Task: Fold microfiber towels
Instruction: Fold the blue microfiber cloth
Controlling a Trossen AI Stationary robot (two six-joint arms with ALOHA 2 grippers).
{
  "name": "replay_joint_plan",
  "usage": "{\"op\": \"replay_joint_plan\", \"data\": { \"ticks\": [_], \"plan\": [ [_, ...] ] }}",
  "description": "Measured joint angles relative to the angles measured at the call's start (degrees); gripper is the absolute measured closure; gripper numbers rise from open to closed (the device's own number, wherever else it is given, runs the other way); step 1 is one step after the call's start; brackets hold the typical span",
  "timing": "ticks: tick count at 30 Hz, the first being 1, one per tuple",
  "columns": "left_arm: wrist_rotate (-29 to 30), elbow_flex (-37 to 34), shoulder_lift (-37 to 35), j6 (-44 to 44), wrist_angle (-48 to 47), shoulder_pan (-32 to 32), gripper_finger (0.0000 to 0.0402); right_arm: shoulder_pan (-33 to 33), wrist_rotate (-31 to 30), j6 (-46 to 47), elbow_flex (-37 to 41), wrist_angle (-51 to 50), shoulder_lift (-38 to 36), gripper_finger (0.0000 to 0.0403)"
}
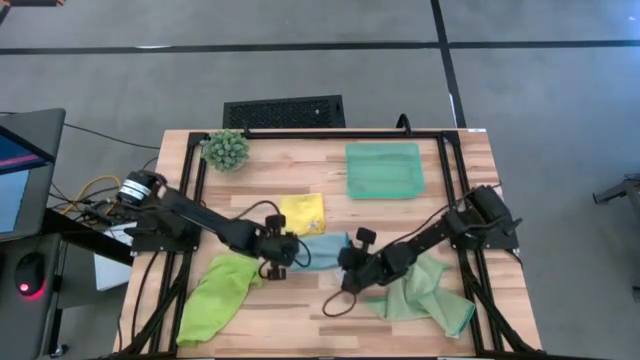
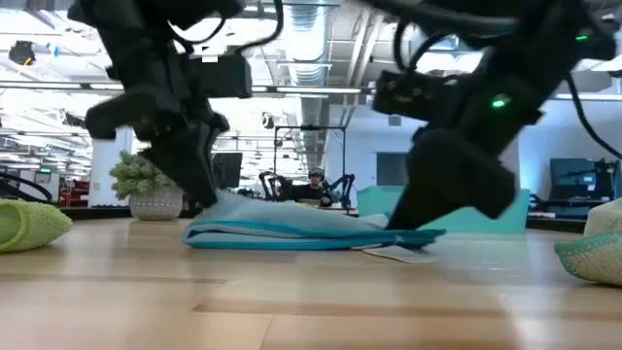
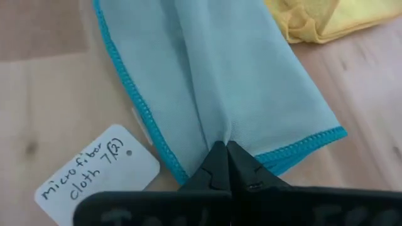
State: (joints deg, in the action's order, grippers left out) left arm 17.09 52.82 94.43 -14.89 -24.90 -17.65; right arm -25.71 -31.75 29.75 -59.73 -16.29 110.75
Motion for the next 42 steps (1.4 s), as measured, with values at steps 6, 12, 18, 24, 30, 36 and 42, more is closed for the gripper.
{"op": "replay_joint_plan", "data": {
  "ticks": [6, 12, 18, 24, 30, 36, 42],
  "plan": [
    [-1.5, 0.0, -5.3, 1.5, -1.5, -1.1, 0.0401, 1.6, 1.7, -4.5, -4.0, -0.9, 0.0, 0.0403],
    [-1.8, 0.0, -6.3, 1.6, -3.7, -2.6, 0.0401, 2.1, 1.6, -7.3, -8.0, -8.0, 0.0, 0.0403],
    [-3.7, -0.6, -6.2, 0.2, -2.6, -6.0, 0.0401, 2.3, 0.3, -7.3, -8.1, -10.0, 0.0, 0.0403],
    [-2.9, -0.6, -5.6, -2.4, 1.3, -8.4, 0.0401, 3.1, -0.5, -7.3, -8.1, -9.9, -0.1, 0.0403],
    [-2.5, -0.7, -2.8, -3.4, 0.9, -9.7, 0.0401, 3.4, -1.4, -9.3, -9.9, -11.4, -0.1, 0.0403],
    [-3.4, -0.3, -2.6, -3.4, 4.3, -10.3, 0.0401, 2.9, -1.6, -9.9, -12.7, -17.1, -0.2, 0.0403],
    [-3.4, -0.3, -2.6, -4.1, 6.2, -11.8, 0.0401, 1.8, -1.5, -9.2, -13.1, -20.0, -0.2, 0.0403]
  ]
}}
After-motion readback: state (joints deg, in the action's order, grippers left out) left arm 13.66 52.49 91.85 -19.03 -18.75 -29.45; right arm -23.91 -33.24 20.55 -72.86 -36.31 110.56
